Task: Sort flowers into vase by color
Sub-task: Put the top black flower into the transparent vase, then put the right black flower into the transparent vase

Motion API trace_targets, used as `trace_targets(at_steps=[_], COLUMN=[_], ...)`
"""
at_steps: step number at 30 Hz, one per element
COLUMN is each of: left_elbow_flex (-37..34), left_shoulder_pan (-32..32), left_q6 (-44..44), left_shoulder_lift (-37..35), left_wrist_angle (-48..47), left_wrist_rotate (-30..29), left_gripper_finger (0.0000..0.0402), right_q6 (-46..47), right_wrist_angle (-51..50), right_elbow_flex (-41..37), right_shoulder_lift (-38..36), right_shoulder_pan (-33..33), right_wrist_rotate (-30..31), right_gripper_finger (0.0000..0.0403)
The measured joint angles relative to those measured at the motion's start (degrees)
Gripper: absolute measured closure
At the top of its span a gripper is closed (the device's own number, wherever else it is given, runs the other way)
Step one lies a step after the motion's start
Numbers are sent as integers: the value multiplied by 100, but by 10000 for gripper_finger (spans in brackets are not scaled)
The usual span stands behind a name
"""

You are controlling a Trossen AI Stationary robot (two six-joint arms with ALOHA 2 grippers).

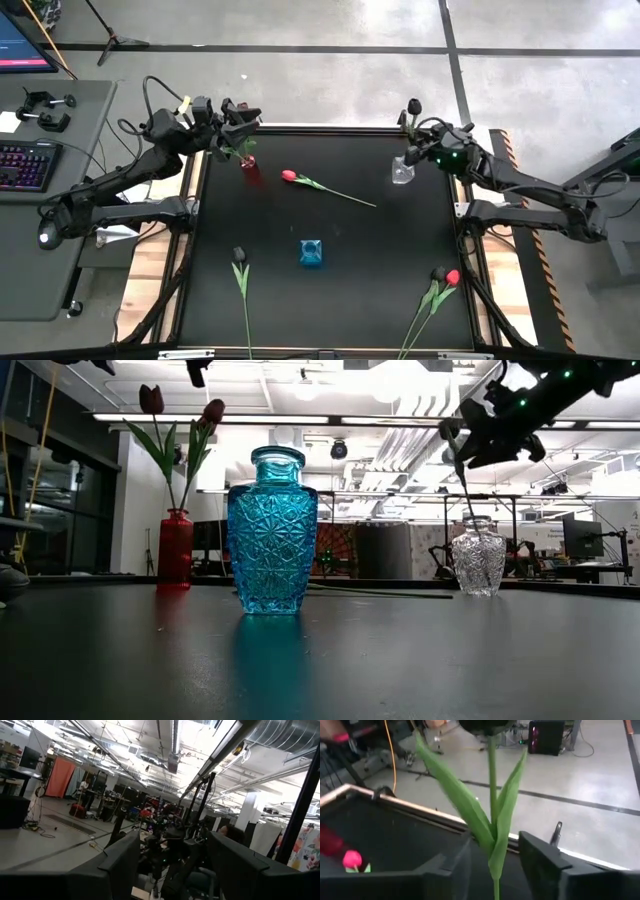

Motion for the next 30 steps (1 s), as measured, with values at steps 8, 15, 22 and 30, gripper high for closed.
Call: trace_targets(at_steps=[8, 15, 22, 30], left_elbow_flex=[0, 0, 0, 0], left_shoulder_pan=[0, -2, 0, 0], left_q6=[-215, -294, -588, -900], left_shoulder_lift=[-19, -26, -22, -22], left_wrist_angle=[-56, -162, -267, -293], left_wrist_rotate=[72, 412, 416, 707], left_gripper_finger=[181, 181, 181, 181], right_q6=[166, 1371, 3576, 6608], right_wrist_angle=[-2081, -3722, -2766, -1586], right_elbow_flex=[1000, 1356, 407, -356], right_shoulder_lift=[-11, 7, 123, 576], right_shoulder_pan=[124, 256, 1469, 3820], right_wrist_rotate=[-1151, -3562, -5390, -5918], right_gripper_finger=[192, 190, 190, 190])
